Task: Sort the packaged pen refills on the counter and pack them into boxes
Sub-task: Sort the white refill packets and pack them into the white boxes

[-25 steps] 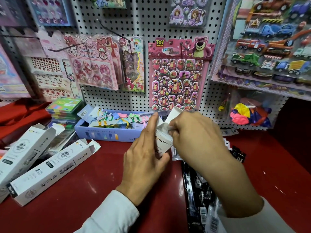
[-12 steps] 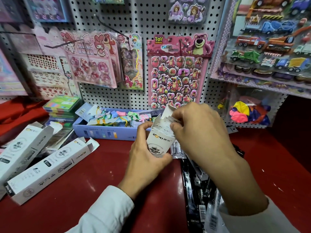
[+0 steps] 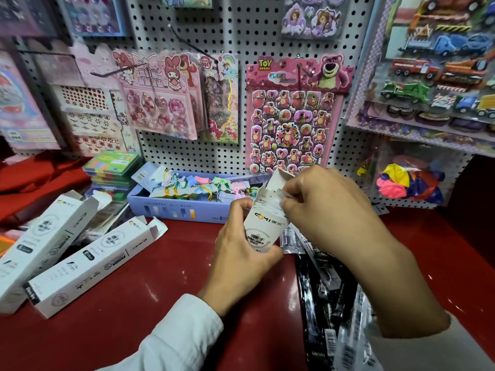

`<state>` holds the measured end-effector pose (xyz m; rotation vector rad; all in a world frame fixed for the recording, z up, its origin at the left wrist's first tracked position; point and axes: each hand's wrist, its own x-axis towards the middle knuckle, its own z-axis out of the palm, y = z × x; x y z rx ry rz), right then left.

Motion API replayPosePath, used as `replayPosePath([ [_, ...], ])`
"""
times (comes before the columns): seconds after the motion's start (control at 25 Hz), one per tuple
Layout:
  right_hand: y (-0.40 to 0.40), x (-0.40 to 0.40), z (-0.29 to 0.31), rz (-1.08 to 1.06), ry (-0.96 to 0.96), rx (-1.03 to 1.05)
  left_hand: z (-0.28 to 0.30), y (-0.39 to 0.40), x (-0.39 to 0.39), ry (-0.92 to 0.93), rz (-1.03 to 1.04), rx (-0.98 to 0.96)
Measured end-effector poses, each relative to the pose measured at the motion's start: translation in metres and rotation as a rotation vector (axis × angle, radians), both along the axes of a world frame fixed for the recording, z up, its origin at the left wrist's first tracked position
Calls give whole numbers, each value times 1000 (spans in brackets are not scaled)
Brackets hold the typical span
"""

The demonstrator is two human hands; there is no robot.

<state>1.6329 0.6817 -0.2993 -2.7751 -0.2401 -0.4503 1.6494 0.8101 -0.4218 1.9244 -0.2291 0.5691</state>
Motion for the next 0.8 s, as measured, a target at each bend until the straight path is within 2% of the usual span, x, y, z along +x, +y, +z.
replayPosePath([
  [0.2, -11, -3, 6, 24, -46, -15, 6, 10, 3, -4, -36, 128],
  [0.4, -7, 5, -16, 13, -206, 19, 18, 23, 5, 49, -54, 251],
  [0.48, -19, 17, -25, 70, -85, 314, 25, 33, 8, 42, -72, 357],
  [0.6, -24, 25, -46, 108, 310, 869, 19, 41, 8, 9, 36, 583],
  [0.64, -22, 25, -57, 83, 407, 947, 12, 40, 7, 1, 80, 682],
  [0.72, -19, 26, -74, 45, 497, 957, -3, 33, 7, -14, 130, 868],
  [0.8, -22, 28, -80, 52, 544, 949, -9, 29, 8, -22, 161, 937],
])
